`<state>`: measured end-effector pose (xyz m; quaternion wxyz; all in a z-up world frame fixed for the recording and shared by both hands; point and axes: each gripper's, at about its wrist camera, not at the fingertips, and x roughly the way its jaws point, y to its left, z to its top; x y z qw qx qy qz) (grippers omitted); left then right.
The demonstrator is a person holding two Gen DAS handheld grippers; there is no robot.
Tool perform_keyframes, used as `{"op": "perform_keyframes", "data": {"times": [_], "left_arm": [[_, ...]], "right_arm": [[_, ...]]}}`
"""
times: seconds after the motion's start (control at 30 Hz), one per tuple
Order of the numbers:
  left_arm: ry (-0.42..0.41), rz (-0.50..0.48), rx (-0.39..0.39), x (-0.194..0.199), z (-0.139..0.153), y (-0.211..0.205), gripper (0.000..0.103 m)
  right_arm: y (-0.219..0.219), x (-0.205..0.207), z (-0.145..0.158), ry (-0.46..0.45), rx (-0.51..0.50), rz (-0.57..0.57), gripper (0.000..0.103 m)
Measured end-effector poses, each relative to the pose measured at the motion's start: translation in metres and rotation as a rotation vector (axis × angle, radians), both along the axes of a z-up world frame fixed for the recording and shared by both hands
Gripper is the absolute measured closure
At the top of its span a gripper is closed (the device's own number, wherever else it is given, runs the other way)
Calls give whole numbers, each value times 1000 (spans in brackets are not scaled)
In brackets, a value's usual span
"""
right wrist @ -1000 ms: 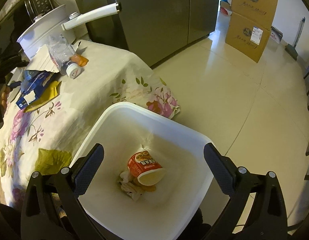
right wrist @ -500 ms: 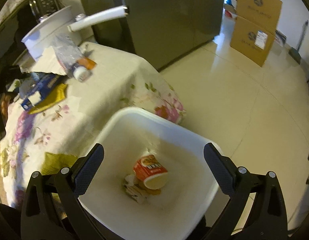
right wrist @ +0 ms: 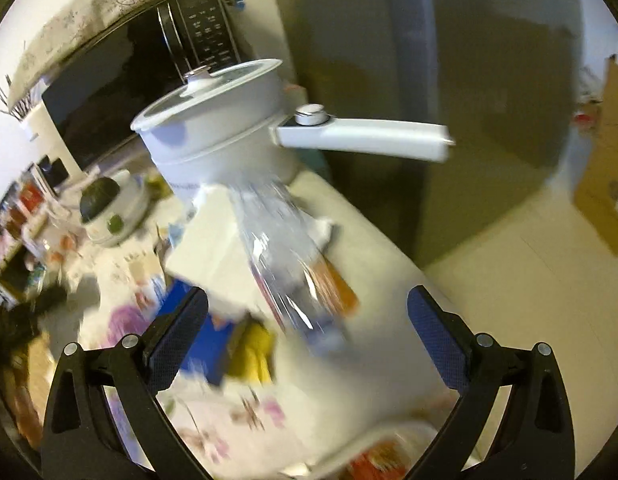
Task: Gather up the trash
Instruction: 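Grasp the crumpled paper tissues near the pot with the left gripper, then grasp the clear plastic bottle with the right gripper and lift it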
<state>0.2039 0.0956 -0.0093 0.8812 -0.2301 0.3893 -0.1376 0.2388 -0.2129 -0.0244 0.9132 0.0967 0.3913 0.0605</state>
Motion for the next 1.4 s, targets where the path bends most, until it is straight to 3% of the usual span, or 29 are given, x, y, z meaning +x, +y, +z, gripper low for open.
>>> {"op": "perform_keyframes", "data": {"times": [0.2, 0.6, 0.67, 0.7, 0.77, 1.0, 1.4], "left_arm": [[40, -14, -27, 6, -12, 7, 61], [66, -26, -29, 16, -23, 4, 61], [70, -24, -33, 16, -24, 5, 61], [69, -24, -33, 17, -24, 5, 61], [67, -21, -30, 16, -23, 5, 61], [58, -20, -32, 13, -21, 5, 61], [-12, -45, -40, -8, 3, 0, 61]], "right_arm": [[4, 42, -18, 58, 128, 66, 7], [33, 82, -46, 122, 86, 71, 8], [30, 83, -46, 117, 88, 68, 18], [29, 84, -47, 126, 94, 73, 32], [28, 82, -48, 126, 102, 60, 33], [20, 60, -31, 61, 110, 24, 34], [0, -5, 32, -67, 80, -40, 38]]}}
